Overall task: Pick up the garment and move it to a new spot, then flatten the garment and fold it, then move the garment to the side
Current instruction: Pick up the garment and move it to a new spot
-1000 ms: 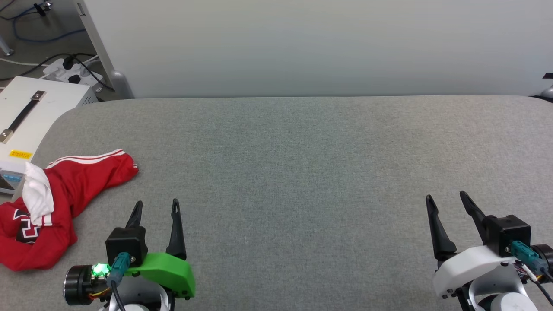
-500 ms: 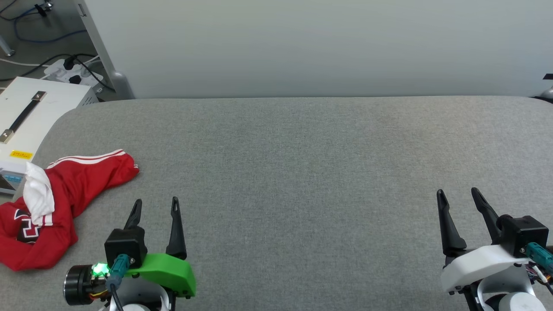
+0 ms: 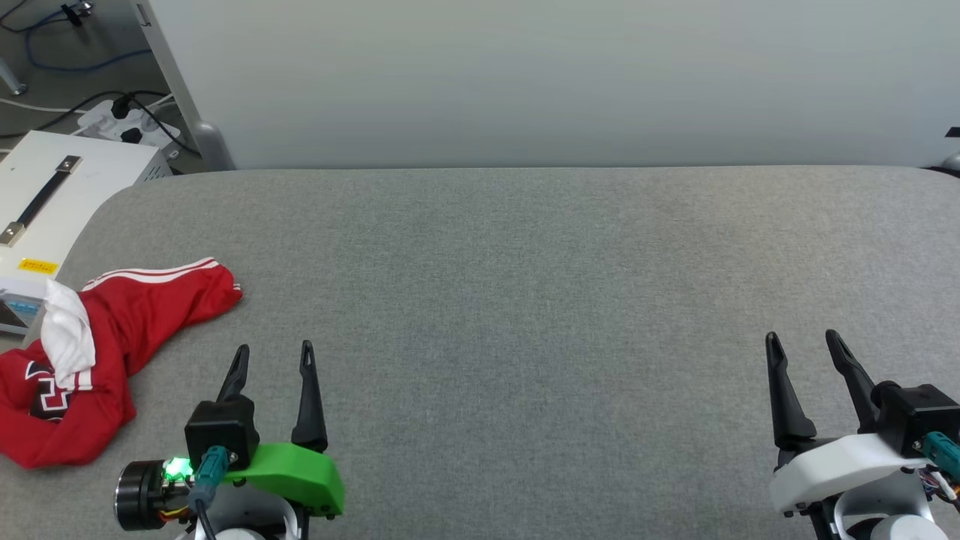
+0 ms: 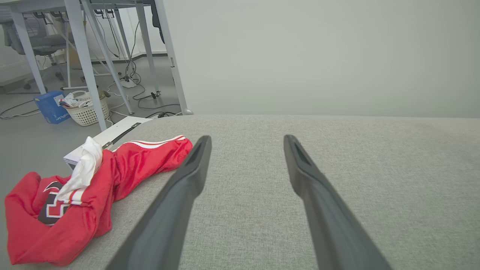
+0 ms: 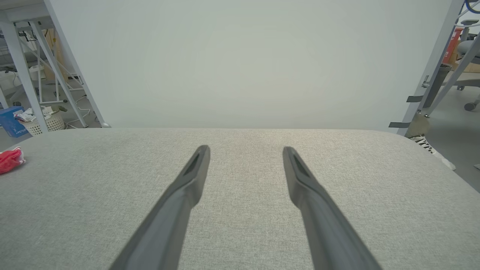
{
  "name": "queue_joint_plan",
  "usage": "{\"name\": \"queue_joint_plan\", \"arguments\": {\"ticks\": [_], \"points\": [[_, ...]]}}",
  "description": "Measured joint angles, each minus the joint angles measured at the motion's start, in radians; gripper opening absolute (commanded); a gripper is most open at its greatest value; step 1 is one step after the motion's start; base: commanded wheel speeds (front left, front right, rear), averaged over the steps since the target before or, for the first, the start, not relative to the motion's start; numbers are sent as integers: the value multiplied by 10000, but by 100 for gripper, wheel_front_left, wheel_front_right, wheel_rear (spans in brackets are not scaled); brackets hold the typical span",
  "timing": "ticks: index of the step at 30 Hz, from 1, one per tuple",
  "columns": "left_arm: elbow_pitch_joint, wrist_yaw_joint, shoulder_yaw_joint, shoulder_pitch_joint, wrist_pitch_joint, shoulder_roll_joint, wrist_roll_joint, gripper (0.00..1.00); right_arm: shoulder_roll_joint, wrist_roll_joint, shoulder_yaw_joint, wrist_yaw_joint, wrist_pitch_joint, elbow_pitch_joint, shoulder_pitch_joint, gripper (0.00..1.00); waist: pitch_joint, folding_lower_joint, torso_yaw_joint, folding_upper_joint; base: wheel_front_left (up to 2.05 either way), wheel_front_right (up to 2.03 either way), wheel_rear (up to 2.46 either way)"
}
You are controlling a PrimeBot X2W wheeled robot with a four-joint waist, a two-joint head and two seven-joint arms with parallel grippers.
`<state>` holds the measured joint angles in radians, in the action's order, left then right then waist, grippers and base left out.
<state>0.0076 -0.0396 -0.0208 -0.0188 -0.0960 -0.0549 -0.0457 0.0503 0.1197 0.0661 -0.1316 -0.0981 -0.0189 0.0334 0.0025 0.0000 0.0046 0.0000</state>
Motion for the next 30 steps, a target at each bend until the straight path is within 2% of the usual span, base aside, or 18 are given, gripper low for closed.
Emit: {"name": "queue_joint_plan", "arguments": {"ticks": [15, 30], "points": [[40, -186, -6, 34, -284, 2, -199, 100, 0, 104, -61, 0, -299, -224, 31, 100, 163, 0, 443, 0, 0, 0, 0], [59, -441, 299, 295, -631, 2, -627, 100, -6, -4, -332, 0, -621, -529, -1, 100, 572, 0, 1877, 0, 0, 0, 0]]}}
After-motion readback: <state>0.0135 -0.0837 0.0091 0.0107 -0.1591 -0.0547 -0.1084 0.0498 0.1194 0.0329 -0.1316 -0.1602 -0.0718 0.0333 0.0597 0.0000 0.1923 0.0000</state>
